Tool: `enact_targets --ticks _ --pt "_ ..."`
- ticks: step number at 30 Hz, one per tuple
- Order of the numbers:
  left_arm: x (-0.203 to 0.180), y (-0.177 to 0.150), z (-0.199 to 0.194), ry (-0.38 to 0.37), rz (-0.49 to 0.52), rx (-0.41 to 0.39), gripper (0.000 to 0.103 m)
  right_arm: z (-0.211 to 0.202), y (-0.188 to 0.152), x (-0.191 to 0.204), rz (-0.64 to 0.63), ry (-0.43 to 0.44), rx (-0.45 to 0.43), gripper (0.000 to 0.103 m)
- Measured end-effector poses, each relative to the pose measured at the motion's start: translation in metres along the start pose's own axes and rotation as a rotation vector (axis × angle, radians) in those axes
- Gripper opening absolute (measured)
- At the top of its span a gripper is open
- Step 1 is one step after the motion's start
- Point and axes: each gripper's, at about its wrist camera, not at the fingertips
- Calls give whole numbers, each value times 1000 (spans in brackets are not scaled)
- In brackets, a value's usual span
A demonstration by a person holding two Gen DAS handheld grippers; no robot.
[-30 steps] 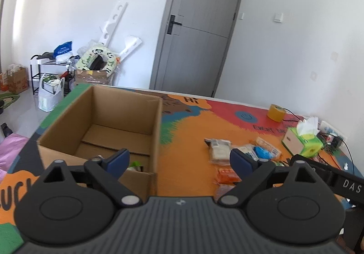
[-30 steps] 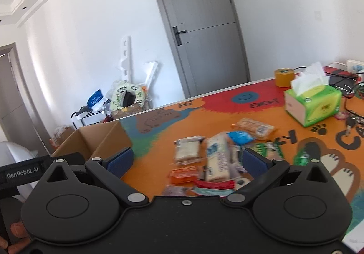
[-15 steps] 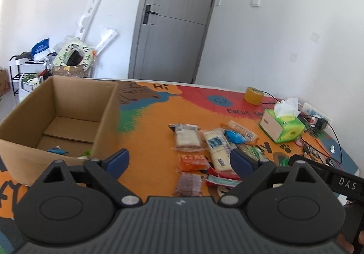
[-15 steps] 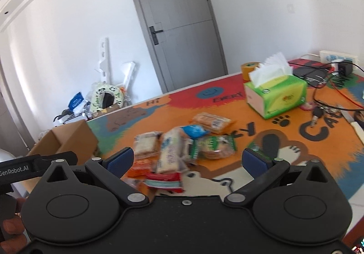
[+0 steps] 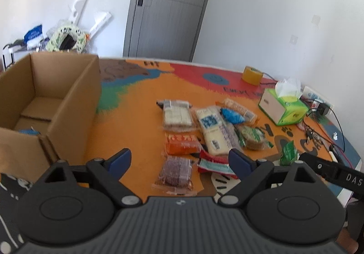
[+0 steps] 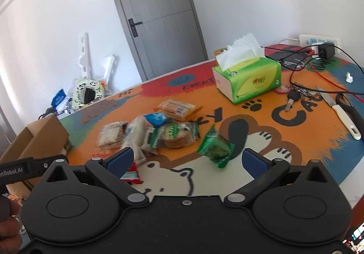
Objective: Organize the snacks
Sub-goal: 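Grasp the brown date bar pack with left tool while right tool grasps green candy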
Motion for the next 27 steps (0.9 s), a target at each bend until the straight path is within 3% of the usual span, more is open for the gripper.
enact_targets --ticks 3,12,17,20,21,27 --pt "-1 -4 10 8 0 21 90 7 -2 -8 11 -20 6 103" --pt "-3 -15 44 30 3 90 65 28 0 -20 12 -49 29 93" --pt "-8 -18 47 51 52 59 59 42 1 -23 9 -60 43 92" --pt "-6 -16 49 72 46 55 38 49 1 -24 11 -55 51 90" --pt "-4 -14 50 78 34 55 36 52 1 -23 9 -53 54 89" --pt "0 -9 50 82 2 55 32 63 4 -26 10 -64 64 85"
Point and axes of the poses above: each gripper's, at about its wrist camera, not at the fingertips, and z roughly the way its jaws point, x to its left, y to its top, and after that the axes turned 15 degrees about y, right-handed
